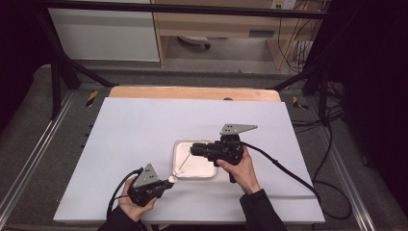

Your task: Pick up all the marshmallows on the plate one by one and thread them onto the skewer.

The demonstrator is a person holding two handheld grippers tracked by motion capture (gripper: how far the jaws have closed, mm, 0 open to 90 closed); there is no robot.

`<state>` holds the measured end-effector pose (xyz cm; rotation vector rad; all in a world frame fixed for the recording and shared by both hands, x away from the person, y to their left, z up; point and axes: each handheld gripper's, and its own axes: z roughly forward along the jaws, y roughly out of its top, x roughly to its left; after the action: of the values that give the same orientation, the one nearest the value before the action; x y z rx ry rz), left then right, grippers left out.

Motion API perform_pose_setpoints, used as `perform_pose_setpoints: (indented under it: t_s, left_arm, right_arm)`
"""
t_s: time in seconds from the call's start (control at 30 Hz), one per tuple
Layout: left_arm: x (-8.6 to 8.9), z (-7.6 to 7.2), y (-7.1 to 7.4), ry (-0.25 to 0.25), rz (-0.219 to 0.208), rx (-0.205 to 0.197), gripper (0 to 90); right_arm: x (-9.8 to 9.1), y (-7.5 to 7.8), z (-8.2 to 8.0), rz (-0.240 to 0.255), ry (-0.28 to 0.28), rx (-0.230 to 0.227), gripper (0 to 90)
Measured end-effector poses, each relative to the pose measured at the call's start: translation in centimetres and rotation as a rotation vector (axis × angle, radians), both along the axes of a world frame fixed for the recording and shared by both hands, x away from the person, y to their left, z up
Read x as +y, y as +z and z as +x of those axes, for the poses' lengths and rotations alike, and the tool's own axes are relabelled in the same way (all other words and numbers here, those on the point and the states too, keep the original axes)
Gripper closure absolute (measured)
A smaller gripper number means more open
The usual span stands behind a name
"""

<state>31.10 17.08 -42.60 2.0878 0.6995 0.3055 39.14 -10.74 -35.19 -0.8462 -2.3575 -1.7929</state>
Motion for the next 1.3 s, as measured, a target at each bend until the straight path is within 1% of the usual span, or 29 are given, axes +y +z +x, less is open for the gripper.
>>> perform_pose_setpoints:
  t_s: [0.13, 0.23, 0.37, 0.43, 0.53, 0.8, 0.87, 1.03, 1.1, 1.23, 1.3]
  left_arm:
    - [-0.1, 0.0, 0.0, -0.003, 0.026, -0.006, 88.9]
    - [-0.1, 0.0, -0.1, -0.004, 0.035, -0.007, 89.0]
    - [-0.2, 0.0, -0.2, -0.010, 0.057, -0.007, 89.0]
    - [-0.4, -0.1, -0.2, -0.012, 0.074, -0.009, 89.0]
    - [-0.4, -0.1, -0.2, -0.011, 0.084, -0.012, 89.0]
    - [-0.4, -0.2, -0.3, -0.009, 0.090, -0.021, 89.1]
    - [-0.5, -0.2, -0.3, -0.010, 0.095, -0.022, 89.1]
    - [-0.5, -0.1, -0.4, -0.002, 0.102, -0.016, 89.1]
    - [-0.5, -0.1, -0.4, 0.000, 0.101, -0.011, 89.1]
    - [-0.5, -0.2, -0.5, 0.006, 0.102, -0.011, 89.1]
    - [-0.4, -0.1, -0.5, 0.008, 0.093, -0.006, 89.1]
  right_arm:
    - [0.2, -0.3, 0.0, -0.015, 0.009, 0.019, 78.3]
    - [0.3, -0.4, 0.0, -0.023, 0.011, 0.026, 79.2]
    - [0.4, -0.7, -0.1, -0.033, 0.019, 0.035, 80.0]
    - [0.6, -0.9, -0.1, -0.040, 0.015, 0.038, 80.3]
    - [0.7, -1.1, -0.1, -0.049, 0.015, 0.044, 80.7]
    - [1.0, -1.5, -0.3, -0.045, 0.038, 0.055, 81.3]
    - [1.0, -1.5, -0.3, -0.051, 0.047, 0.058, 81.6]
    - [1.1, -1.7, -0.5, -0.064, 0.054, 0.064, 82.4]
    - [1.1, -1.8, -0.5, -0.058, 0.053, 0.059, 82.5]
    - [1.3, -2.1, -0.6, -0.056, 0.057, 0.063, 82.8]
    - [1.3, -2.2, -0.7, -0.056, 0.057, 0.062, 82.9]
